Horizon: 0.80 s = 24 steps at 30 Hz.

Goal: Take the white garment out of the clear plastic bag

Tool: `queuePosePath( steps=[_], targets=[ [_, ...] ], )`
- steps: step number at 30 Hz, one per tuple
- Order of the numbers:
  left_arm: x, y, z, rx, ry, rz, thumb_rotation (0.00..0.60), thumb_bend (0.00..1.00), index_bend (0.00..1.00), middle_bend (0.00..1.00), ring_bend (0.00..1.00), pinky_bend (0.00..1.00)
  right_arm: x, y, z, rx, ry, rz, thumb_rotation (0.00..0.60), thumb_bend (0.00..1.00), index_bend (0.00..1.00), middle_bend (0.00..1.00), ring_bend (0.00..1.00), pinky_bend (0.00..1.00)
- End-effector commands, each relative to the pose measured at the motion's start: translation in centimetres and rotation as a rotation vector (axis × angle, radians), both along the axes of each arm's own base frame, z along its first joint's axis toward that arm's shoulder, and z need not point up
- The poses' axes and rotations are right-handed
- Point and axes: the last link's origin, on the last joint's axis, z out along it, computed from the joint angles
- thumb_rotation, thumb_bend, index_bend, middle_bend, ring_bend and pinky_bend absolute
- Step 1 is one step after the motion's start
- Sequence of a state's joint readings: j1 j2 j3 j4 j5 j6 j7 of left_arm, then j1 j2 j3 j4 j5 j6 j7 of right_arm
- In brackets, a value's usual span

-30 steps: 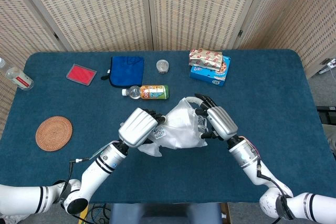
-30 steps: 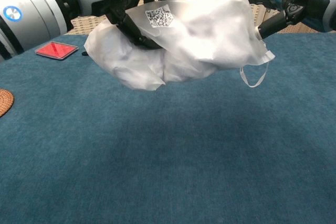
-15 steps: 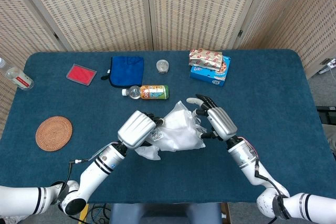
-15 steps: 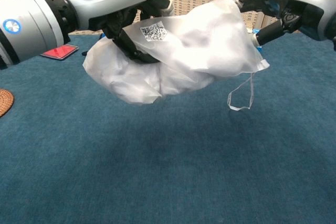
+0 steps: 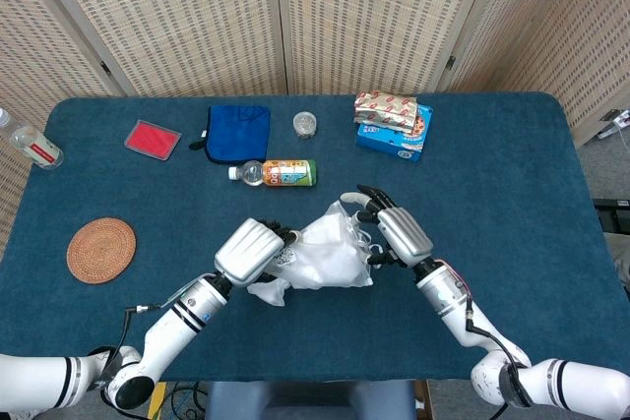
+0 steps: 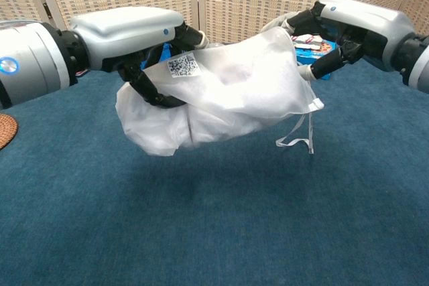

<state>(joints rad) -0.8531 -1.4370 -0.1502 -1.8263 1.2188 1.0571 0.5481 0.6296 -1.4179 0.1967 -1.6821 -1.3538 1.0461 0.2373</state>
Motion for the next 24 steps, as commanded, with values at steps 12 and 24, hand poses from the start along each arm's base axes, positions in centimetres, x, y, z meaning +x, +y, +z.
queuePosePath(
  steps=[12, 24],
  targets=[
    [-1.7, -0.4, -1.0, -0.039, 0.094, 0.073, 0.6, 0.1, 0.19, 0.2, 0.25, 0.47, -0.2, -0.4, -1.7, 0.026, 0.055, -0.003, 0.6, 0.65, 0.88, 0.18, 0.0, 0.06],
    [-2.7, -0.9, -0.6, -0.031, 0.134, 0.1, 0.6, 0.02, 0.04, 0.1, 0.2, 0.44, -1.1, -1.3, -2.5, 0.034, 0.111, -0.027, 0.6, 0.65, 0.88, 0.18, 0.0, 0.06]
  ],
)
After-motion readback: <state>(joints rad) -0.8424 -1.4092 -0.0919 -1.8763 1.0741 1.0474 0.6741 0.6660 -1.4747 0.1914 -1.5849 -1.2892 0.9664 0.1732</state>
